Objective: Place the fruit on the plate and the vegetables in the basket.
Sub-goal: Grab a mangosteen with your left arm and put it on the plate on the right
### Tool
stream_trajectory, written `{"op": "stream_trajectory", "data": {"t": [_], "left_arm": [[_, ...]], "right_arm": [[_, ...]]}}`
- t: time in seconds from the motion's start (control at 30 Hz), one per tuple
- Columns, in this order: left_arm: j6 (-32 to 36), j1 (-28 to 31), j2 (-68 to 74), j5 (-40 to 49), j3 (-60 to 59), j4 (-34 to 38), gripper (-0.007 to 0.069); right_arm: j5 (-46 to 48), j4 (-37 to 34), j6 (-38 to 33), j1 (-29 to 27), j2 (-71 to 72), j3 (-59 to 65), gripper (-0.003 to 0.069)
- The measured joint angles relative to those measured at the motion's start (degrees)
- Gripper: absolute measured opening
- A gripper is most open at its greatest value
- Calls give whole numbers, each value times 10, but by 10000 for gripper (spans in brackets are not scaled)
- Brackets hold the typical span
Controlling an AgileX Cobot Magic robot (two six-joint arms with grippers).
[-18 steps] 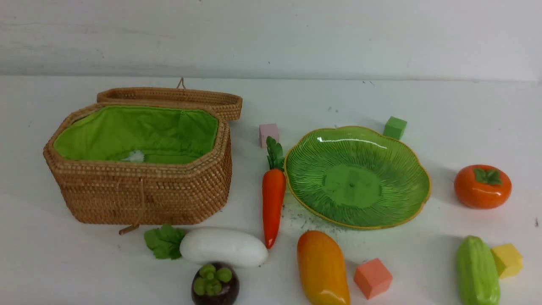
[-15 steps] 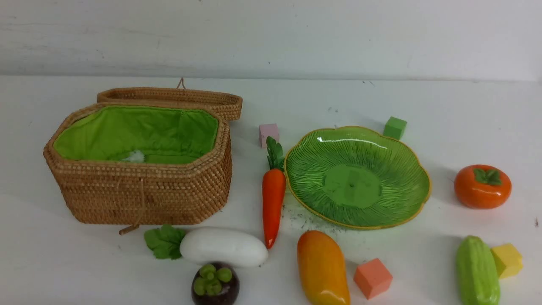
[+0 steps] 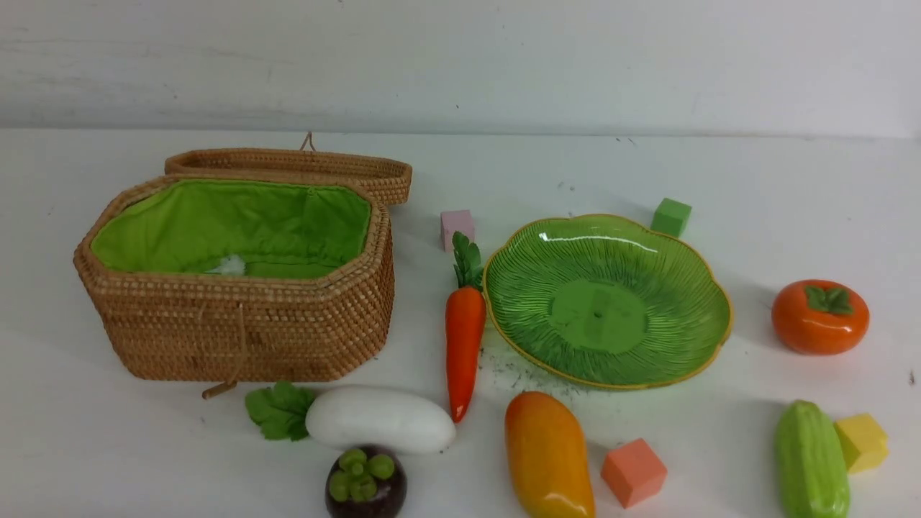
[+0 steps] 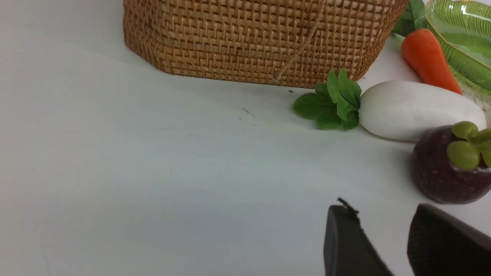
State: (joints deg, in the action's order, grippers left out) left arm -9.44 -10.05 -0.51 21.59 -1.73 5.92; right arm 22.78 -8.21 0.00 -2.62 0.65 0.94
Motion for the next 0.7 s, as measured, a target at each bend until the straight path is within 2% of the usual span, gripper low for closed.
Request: {"op": "stream_trajectory", "data": {"t": [0.23, 0.4, 0.53, 0.7], "left_arm": [[0, 0, 0, -13, 0, -1, 239], [0, 0, 0, -92, 0, 17, 239], [-26, 0, 0, -166, 0, 84, 239], [-94, 0, 0, -223, 0, 202, 239]], "right_arm": [[0, 0, 0, 0, 0, 0, 241], [0, 0, 0, 0, 0, 0, 241], [0, 0, 0, 0, 0, 0, 241], [-2, 2, 0, 0, 0, 0, 241]]}}
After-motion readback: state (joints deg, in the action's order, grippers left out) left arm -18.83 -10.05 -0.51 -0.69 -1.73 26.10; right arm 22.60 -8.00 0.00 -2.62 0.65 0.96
